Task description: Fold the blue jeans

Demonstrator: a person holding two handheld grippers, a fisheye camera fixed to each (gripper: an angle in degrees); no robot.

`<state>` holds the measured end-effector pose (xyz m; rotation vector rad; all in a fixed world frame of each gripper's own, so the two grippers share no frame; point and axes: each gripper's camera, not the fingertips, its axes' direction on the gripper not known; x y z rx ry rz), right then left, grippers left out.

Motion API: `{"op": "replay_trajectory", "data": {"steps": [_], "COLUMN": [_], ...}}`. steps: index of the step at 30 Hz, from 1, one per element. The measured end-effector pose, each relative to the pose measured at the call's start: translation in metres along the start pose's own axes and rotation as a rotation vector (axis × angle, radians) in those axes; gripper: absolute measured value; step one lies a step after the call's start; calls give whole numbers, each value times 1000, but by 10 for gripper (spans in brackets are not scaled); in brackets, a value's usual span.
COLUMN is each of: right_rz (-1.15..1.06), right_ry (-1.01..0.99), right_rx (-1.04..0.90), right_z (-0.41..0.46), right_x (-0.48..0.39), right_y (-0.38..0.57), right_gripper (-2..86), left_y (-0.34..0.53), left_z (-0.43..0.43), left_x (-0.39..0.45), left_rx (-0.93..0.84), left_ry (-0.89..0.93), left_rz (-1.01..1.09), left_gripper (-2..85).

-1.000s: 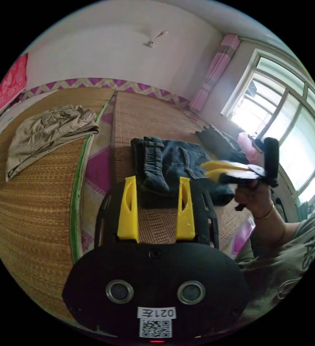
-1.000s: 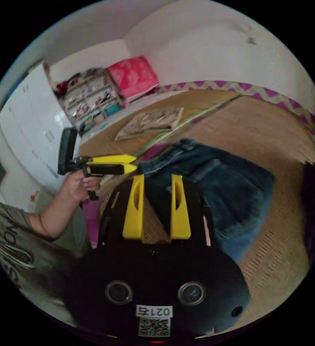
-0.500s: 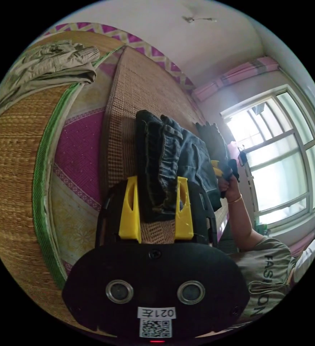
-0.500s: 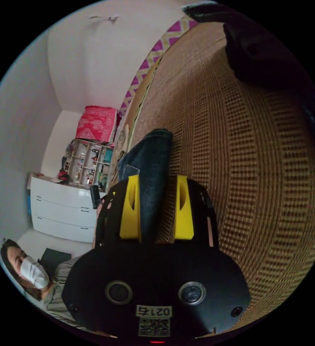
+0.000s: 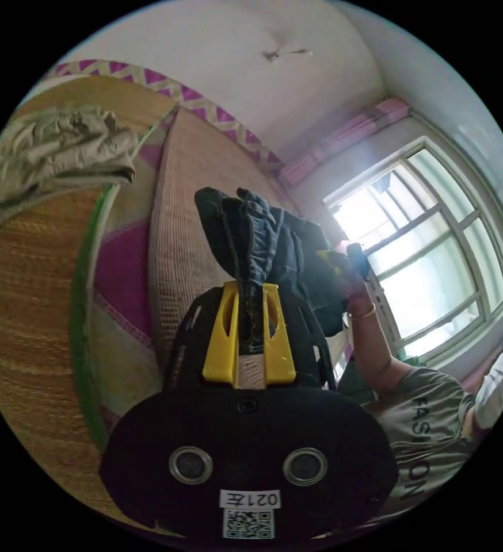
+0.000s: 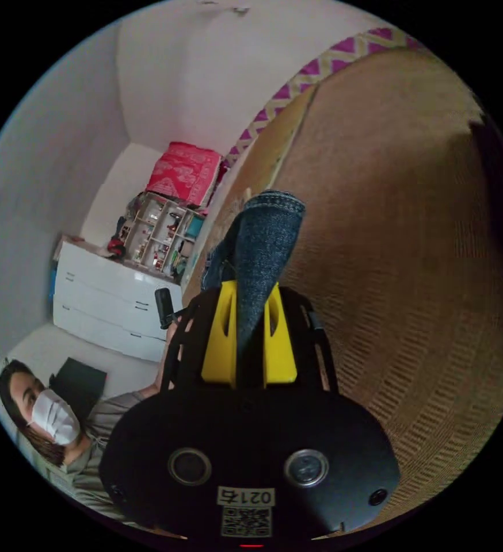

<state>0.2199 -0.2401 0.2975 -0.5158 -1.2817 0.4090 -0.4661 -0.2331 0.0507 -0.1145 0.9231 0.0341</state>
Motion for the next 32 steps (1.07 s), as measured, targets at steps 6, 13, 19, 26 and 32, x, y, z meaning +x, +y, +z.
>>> {"op": "replay_trajectory", "data": {"steps": [6,13,19,26,32], "right_rz": [-200,-366,-478,-496,-733], "right_ry": [-9,186,500,697,859], "right_rx": [-119,-168,-148,-30,91], "right_z": [125,317,419,375,308], "right_x": [-92,-170,-149,-116,-114], "right_y": [-136,-235,-186,-54,95], "right_gripper": [69,87,129,5,-9], "left_y": [-48,-81,-57,21,68], "left_z": [-117,-177,-162,-148,-93], "left_x": [-15,-94,-128,0,86], "left_rx": [197,322,217,416,320], "left_ry": [-192,-390,-769,-807,-733], "left_rz": [19,-161,-253,-13,78], "left_gripper": [59,66,73,-3,-9]}}
